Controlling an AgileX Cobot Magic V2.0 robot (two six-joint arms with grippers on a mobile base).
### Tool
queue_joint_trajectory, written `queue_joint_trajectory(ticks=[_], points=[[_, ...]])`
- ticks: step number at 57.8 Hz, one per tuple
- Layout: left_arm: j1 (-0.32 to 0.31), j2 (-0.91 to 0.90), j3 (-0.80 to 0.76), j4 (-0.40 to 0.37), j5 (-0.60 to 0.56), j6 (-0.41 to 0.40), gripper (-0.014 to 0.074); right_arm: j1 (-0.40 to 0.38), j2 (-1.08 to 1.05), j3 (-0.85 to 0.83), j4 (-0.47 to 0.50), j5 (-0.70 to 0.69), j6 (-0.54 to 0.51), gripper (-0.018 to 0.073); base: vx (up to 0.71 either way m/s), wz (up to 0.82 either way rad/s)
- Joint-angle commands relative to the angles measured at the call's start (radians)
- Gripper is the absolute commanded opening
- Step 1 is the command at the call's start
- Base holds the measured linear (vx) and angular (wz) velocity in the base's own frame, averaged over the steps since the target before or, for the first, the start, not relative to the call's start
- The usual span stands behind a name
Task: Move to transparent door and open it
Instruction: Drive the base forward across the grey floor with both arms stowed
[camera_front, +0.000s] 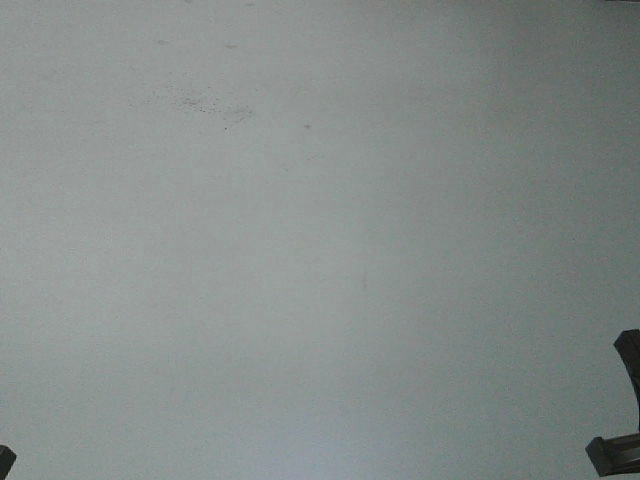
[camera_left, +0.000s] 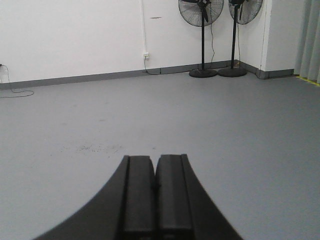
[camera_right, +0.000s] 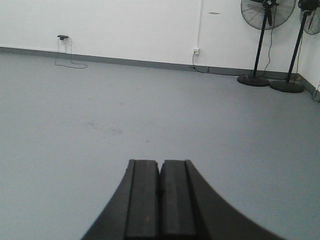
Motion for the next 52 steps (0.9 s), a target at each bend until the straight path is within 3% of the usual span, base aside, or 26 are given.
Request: queue_joint_trajectory(ticks=[1, 52], points=[[-0.004, -0.015, 0.008, -0.002, -0.082, -0.007, 0.0003, -0.003, -0.016, 0.005, 0.005, -0.076, -0.008, -0.0005, 0.0, 0.0], [-0.004, -0.015, 0.008, -0.002, -0.082, -0.007, 0.0003, -0.003, -0.016, 0.005, 0.005, -0.076, -0.008, -0.0005, 0.01, 0.0]])
